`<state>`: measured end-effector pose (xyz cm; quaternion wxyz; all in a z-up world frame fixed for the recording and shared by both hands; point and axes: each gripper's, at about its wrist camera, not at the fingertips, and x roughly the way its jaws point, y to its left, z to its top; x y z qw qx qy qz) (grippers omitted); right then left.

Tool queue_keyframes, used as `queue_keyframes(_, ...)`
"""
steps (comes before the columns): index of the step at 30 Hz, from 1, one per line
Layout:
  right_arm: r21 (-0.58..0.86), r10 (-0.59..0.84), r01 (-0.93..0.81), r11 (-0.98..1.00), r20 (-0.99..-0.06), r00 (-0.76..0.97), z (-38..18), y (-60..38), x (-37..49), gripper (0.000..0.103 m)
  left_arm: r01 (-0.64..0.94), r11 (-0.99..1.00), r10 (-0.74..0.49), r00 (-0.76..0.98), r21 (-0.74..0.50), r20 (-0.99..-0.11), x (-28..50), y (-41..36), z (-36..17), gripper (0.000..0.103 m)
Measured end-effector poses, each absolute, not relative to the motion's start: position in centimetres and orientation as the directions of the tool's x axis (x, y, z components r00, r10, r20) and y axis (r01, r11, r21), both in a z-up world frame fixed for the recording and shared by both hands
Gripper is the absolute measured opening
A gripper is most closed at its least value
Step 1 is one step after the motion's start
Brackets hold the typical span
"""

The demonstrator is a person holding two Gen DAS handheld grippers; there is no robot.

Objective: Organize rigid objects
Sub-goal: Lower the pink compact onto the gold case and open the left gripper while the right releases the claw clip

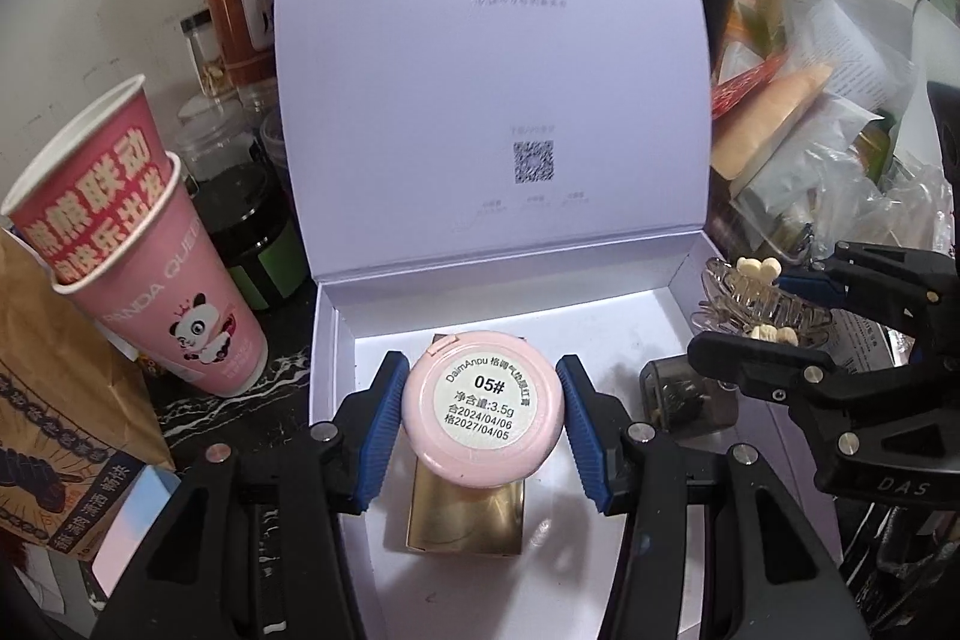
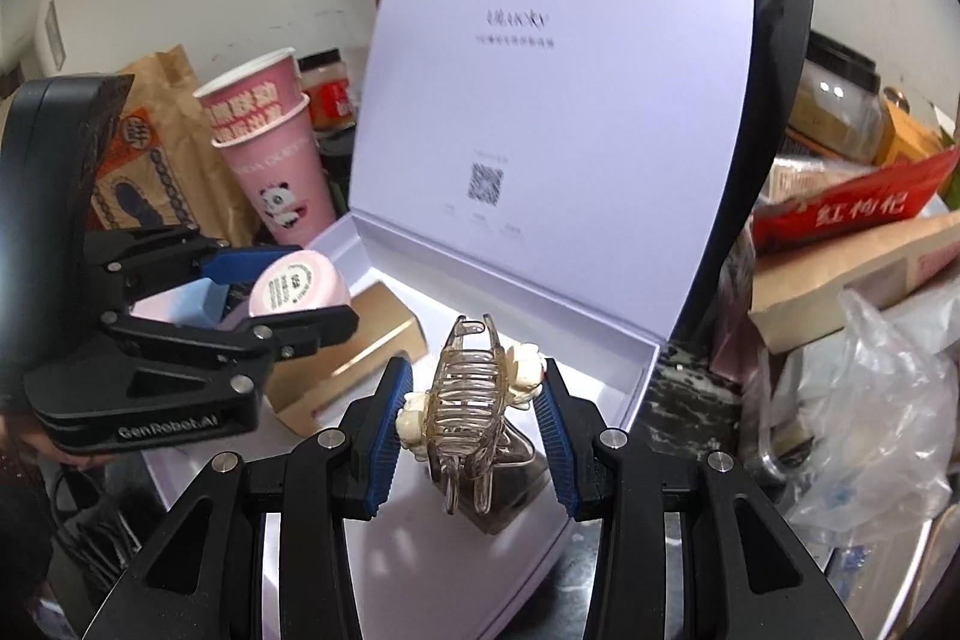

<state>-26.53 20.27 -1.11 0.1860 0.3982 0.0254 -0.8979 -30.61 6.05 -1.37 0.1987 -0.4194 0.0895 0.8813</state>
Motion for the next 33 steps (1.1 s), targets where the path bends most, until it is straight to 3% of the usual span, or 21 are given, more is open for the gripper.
queue_keyframes(22,0.099,-0.280,0.324,-0.941,-0.766,-0.579,-3.9,20.8,-27.6,0.041,-0.436,-0.900,0.253,-0.533,0.006,-0.807,-32.0,6.2,-4.0,0.050)
queue_keyframes(30,0.097,-0.270,0.309,-0.946,-0.762,-0.588,-3.2,20.9,-27.0,0.059,-0.425,-0.905,0.249,-0.519,-0.005,-0.818,-32.0,6.4,-3.9,0.050)
queue_keyframes(33,0.095,-0.264,0.301,-0.949,-0.761,-0.592,-3.0,21.1,-26.7,0.059,-0.422,-0.906,0.259,-0.505,-0.026,-0.823,-32.1,6.4,-3.9,0.050)
